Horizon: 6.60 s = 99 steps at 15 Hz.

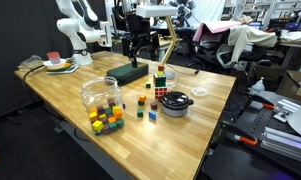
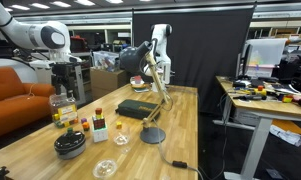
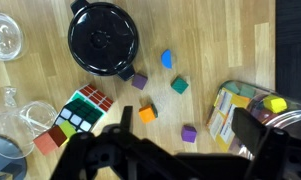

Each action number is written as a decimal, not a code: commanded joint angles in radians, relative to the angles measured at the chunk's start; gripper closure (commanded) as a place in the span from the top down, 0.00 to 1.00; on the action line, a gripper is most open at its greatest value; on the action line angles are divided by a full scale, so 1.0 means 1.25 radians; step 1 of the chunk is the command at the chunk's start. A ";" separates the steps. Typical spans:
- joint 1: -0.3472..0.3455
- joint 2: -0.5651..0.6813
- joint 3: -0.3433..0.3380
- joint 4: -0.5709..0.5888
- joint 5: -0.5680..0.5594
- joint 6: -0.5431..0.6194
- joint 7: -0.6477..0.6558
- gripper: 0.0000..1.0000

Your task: Get the green block on the table and put it on the orange block

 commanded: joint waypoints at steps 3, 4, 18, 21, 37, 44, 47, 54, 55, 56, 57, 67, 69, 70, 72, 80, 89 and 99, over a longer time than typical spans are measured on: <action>0.020 0.051 -0.025 0.001 0.012 0.032 0.062 1.00; 0.012 0.067 -0.013 0.000 0.070 0.042 0.057 1.00; 0.046 0.137 -0.027 0.004 0.141 0.113 0.107 1.00; 0.063 0.171 -0.055 0.007 0.121 0.179 0.161 1.00; 0.133 0.315 -0.116 0.025 0.129 0.339 0.376 1.00; 0.125 0.352 -0.115 0.060 0.132 0.331 0.363 1.00; 0.124 0.373 -0.116 0.087 0.132 0.324 0.359 1.00; 0.123 0.423 -0.115 0.133 0.134 0.311 0.349 0.96; 0.125 0.428 -0.116 0.135 0.133 0.312 0.349 0.89; 0.128 0.430 -0.118 0.136 0.130 0.316 0.350 0.72; 0.129 0.432 -0.118 0.136 0.131 0.318 0.349 0.69; 0.121 0.400 -0.121 0.112 0.134 0.331 0.346 0.07; 0.117 0.381 -0.121 0.098 0.134 0.332 0.339 0.07; 0.112 0.365 -0.115 0.088 0.134 0.330 0.328 0.07; 0.101 0.326 -0.102 0.068 0.132 0.318 0.291 0.07; 0.111 0.181 -0.129 0.006 0.090 0.254 0.241 0.07; 0.085 0.234 -0.141 0.064 0.082 0.215 0.259 0.07; 0.084 0.288 -0.154 0.116 0.130 0.219 0.394 0.07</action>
